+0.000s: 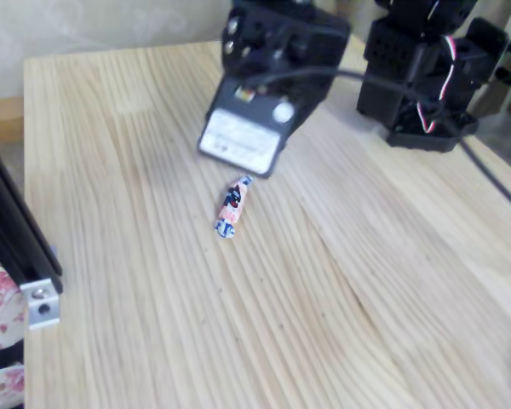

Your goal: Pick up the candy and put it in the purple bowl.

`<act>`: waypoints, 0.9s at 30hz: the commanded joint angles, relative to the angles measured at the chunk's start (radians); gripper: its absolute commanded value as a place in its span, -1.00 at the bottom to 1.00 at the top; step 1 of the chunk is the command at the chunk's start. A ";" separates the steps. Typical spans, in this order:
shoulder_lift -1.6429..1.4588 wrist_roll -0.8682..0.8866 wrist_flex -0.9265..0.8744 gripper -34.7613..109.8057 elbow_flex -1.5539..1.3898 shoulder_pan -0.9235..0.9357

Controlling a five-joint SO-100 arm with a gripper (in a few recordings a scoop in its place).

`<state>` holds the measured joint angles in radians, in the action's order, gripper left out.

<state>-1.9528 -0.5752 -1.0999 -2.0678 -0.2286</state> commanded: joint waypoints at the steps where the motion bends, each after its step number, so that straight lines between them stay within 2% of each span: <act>1: 0.028 0.020 -0.012 -0.33 0.127 0.005; 11: 0.140 0.202 -0.104 -0.30 0.244 -0.029; 27: 0.137 0.267 -0.051 -0.30 0.190 -0.078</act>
<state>-1.7579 -0.3022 -1.1781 -1.9144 -0.2869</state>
